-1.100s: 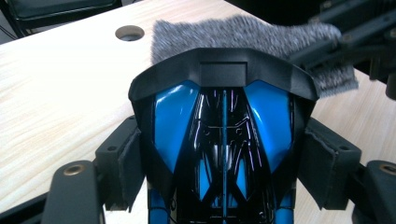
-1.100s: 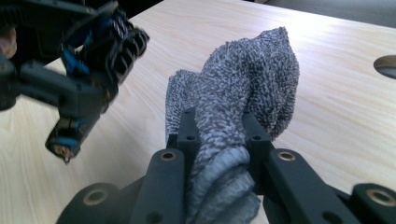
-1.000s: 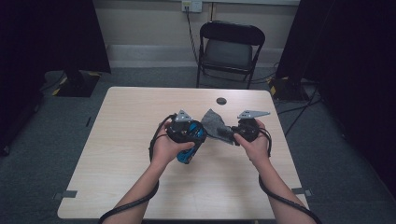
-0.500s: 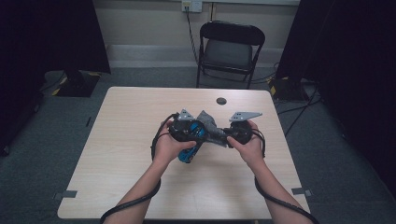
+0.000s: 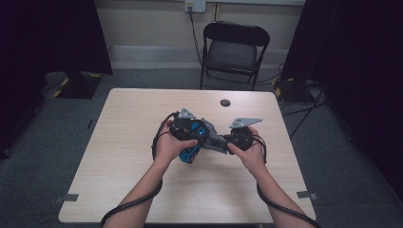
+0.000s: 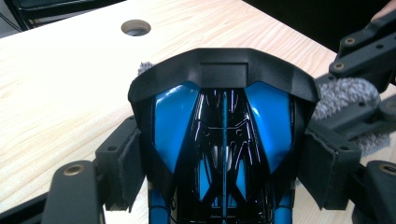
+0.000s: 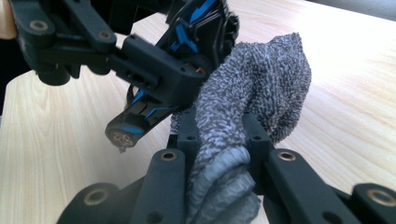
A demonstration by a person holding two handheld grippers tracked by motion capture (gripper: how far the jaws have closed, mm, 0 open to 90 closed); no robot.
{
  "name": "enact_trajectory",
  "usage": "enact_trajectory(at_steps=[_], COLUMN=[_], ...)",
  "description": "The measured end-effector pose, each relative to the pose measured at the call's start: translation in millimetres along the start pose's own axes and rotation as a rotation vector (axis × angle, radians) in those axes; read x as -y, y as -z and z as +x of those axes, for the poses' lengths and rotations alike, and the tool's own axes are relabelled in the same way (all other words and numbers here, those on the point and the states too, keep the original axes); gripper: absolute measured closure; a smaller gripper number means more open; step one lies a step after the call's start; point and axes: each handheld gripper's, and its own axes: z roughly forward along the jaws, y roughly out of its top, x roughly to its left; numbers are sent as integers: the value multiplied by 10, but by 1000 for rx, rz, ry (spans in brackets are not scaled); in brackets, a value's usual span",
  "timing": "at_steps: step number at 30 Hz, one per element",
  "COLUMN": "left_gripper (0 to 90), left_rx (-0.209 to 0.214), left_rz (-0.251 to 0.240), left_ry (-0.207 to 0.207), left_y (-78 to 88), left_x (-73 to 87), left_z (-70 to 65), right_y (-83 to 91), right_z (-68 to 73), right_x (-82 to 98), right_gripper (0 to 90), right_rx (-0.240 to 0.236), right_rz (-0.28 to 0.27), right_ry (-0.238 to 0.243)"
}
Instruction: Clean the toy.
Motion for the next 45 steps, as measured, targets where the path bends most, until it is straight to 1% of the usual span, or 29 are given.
enact_trajectory(at_steps=[4,5,7,8,14,15,19,23,32,34,35,36,37,39,42,44,45], left_gripper=[255,254,254,254,255,254,255,254,254,254,254,254,254,255,255,255,254], left_rx=[-5,-7,-13,-16,-23,-24,-28,-30,-30,-29,-32,-32,-35,-37,-41,-45,-45], left_rz=[-3,-6,-5,-3,-9,-18,-18,-24,-36,-48,-51,-51,-59,-62,-75,-75,-76], left_ry=[2,8,5,6,10,17,16,16,35,46,45,45,47,46,51,49,43], left_y=[-5,-6,-13,-18,-21,-16,-4,8,3,7,14,14,26,46,84,117,131], left_x=[-21,-28,-45,-51,-74,-95,-143,-168,-207,-215,-220,-220,-225,-230,-240,-247,-245], left_z=[7,8,14,18,39,43,50,63,97,116,124,124,134,149,168,176,175], right_y=[-17,-26,-50,-60,-102,-136,-195,-236,-320,-358,-369,-369,-387,-383,-348,-304,-273], right_z=[-2,0,13,23,59,85,152,189,283,329,343,343,372,379,370,344,322], right_x=[24,32,47,53,68,87,112,132,194,227,238,238,264,279,294,299,295], right_gripper=[745,745,745,745,745,745,745,744,744,744,744,744,744,744,744,738,737], right_rx=[1,-1,-5,-16,-26,-39,-53,-70,-103,-122,-123,-123,-122,-121,-117,-109,-90], right_rz=[3,9,14,12,21,35,50,52,73,97,105,105,131,153,168,164,157], right_ry=[-7,-6,-2,-5,-1,12,29,30,47,62,72,72,102,120,130,123,120])
